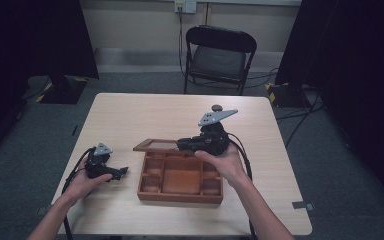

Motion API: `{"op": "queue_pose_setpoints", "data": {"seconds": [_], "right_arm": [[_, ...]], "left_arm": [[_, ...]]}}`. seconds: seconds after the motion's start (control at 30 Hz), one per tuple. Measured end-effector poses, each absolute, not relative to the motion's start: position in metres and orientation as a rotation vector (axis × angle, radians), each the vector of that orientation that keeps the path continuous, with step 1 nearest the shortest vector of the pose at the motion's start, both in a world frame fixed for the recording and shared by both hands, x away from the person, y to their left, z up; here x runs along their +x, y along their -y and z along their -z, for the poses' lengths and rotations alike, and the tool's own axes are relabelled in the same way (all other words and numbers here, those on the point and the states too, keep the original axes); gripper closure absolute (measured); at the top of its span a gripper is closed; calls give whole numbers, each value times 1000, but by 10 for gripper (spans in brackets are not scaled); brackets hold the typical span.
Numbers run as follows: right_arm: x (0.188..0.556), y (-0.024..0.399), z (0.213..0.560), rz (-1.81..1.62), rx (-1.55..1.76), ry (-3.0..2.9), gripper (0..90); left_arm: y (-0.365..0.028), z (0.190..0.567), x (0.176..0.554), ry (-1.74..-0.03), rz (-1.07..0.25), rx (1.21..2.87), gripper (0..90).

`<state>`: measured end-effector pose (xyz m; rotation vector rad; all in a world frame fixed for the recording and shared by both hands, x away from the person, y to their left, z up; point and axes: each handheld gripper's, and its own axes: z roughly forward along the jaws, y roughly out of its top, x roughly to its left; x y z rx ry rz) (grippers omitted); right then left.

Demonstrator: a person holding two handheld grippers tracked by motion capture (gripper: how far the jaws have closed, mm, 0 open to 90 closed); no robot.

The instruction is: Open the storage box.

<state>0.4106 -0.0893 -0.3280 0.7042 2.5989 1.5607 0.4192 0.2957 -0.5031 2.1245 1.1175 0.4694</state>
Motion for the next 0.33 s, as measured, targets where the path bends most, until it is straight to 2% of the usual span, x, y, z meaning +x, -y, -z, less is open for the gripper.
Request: {"op": "queue_pose_setpoints", "data": {"seconds": [0.33], "right_arm": [[411, 89, 328, -1563, 703, -2600, 825]], "left_arm": [[-296, 503, 419, -1117, -469, 2125, 0]]}}
